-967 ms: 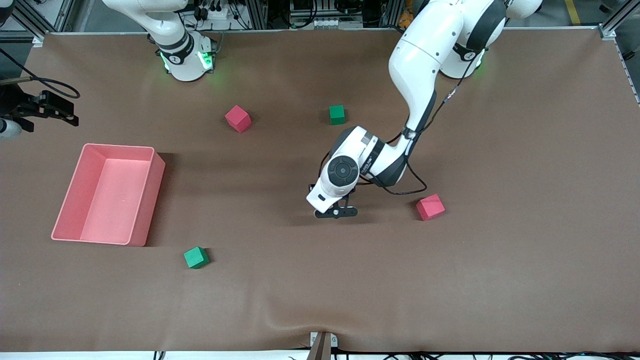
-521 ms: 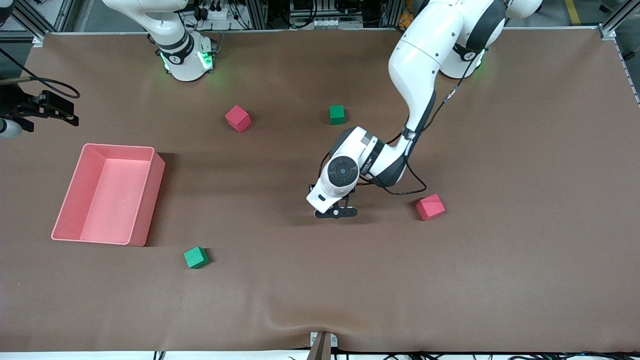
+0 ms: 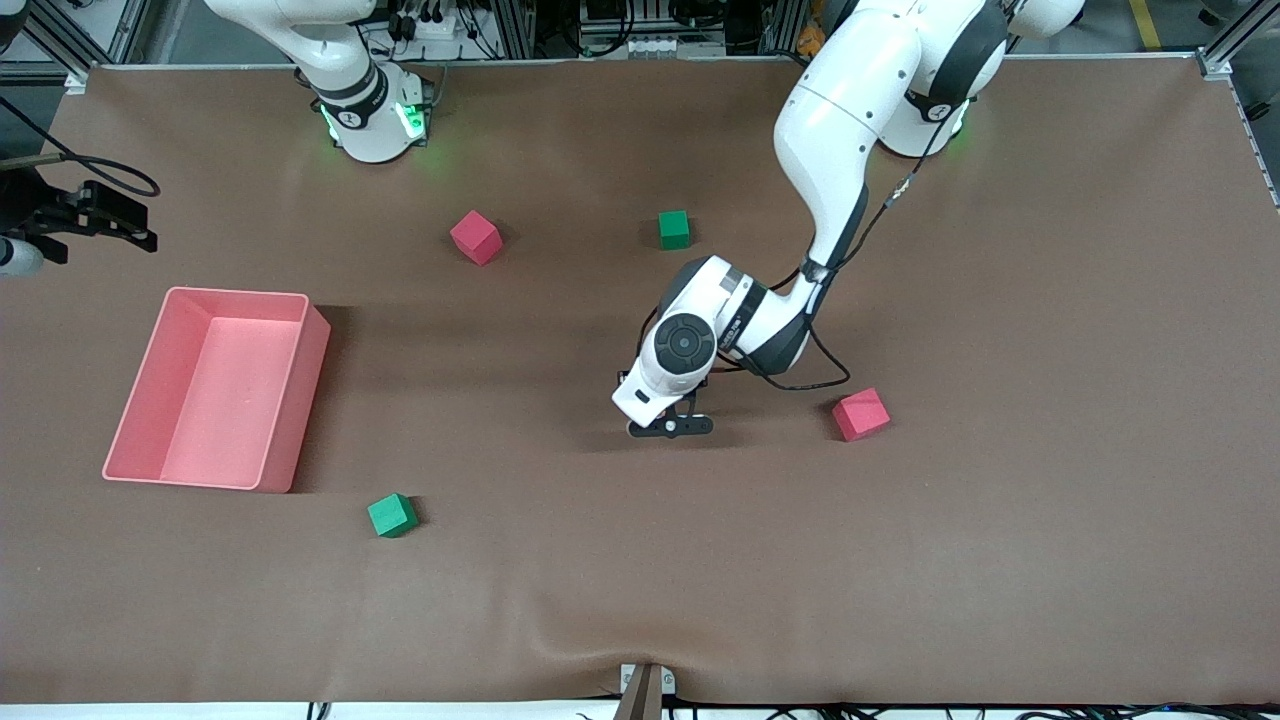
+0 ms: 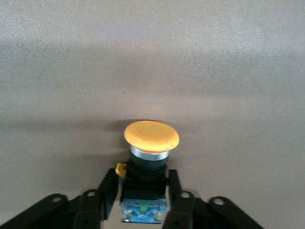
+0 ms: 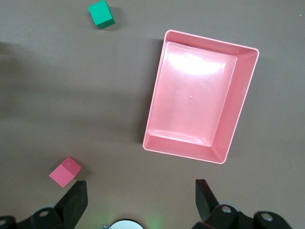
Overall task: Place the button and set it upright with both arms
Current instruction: 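Lift the button with the left gripper and turn it cap up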
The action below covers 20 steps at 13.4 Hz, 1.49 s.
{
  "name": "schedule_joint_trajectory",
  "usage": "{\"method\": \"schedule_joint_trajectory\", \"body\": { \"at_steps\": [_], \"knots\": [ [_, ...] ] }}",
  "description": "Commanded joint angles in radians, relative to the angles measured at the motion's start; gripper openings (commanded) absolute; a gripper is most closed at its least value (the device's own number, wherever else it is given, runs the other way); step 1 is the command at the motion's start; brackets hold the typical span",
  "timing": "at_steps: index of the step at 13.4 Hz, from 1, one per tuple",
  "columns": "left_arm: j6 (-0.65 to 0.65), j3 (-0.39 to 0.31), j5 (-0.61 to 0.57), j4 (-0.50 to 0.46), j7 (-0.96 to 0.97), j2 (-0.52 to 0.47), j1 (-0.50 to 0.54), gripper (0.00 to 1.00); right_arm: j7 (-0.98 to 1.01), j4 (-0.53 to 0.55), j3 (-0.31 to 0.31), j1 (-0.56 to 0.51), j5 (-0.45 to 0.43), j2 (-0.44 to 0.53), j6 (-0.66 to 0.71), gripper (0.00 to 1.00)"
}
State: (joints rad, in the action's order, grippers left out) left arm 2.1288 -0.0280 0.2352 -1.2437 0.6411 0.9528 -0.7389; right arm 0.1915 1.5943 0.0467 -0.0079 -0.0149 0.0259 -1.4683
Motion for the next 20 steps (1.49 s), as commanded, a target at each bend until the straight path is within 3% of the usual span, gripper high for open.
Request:
{"method": "schedule_joint_trajectory", "body": {
  "at_steps": [1,3,7,12,15,20],
  "knots": [
    [0.011,-0.012,-0.002,0.012,-0.012,0.009,-0.01,0.28,-0.006,0.001,0.002,0.002,-0.004,0.012,0.008,1.0],
    [0.011,-0.012,-0.002,0.012,-0.011,0.007,-0.01,0.27,-0.007,0.001,0.004,-0.001,0.001,0.016,0.016,1.0],
    [0.01,-0.018,-0.008,0.01,-0.003,-0.015,-0.011,0.06,-0.007,0.003,0.005,-0.003,0.009,0.014,0.025,1.0],
    [0.01,-0.036,-0.074,0.01,0.067,-0.057,-0.027,0.07,-0.007,0.003,0.007,-0.021,0.009,0.019,0.072,1.0],
    [0.013,-0.11,-0.146,0.01,0.289,-0.092,-0.1,0.0,-0.006,0.003,0.007,-0.024,0.009,0.022,0.08,1.0],
    [0.014,-0.242,-0.267,0.015,0.509,-0.112,-0.25,0.04,-0.007,0.001,0.007,-0.024,0.009,0.028,0.085,1.0]
  ]
}}
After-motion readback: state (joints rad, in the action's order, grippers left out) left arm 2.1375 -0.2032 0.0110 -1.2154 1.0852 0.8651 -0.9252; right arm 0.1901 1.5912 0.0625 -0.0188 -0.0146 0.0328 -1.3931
